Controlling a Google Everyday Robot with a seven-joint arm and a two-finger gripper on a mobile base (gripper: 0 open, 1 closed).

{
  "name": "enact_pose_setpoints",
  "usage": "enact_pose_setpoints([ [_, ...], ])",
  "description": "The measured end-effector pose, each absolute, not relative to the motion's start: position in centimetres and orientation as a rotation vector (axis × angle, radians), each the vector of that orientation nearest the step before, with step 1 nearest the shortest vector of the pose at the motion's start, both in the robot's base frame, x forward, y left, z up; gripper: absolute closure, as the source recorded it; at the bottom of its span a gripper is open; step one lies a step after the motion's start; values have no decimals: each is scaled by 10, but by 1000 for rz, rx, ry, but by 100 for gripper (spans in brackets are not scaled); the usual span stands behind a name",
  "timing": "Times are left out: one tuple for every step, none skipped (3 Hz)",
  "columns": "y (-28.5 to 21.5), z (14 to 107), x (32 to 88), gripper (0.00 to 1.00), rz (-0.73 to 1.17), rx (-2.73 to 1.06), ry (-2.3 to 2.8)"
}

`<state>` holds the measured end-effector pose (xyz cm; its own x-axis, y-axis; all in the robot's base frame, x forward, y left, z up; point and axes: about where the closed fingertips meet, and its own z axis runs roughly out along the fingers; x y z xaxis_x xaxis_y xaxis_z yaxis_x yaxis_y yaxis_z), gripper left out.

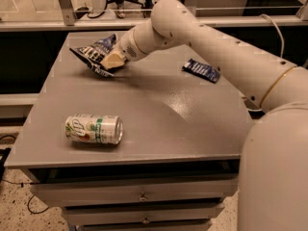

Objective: Move blue chip bag near rxbar blueberry

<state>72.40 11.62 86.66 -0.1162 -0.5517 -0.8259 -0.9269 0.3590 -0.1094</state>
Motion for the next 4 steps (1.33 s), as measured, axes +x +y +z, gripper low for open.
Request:
enact_pose_setpoints([
  [96,897,719,100,515,-1283,1746],
  [60,952,697,100,419,-1263,1666],
  [21,980,680,100,327,-1243,1639],
  [21,980,680,100,327,-1243,1639],
])
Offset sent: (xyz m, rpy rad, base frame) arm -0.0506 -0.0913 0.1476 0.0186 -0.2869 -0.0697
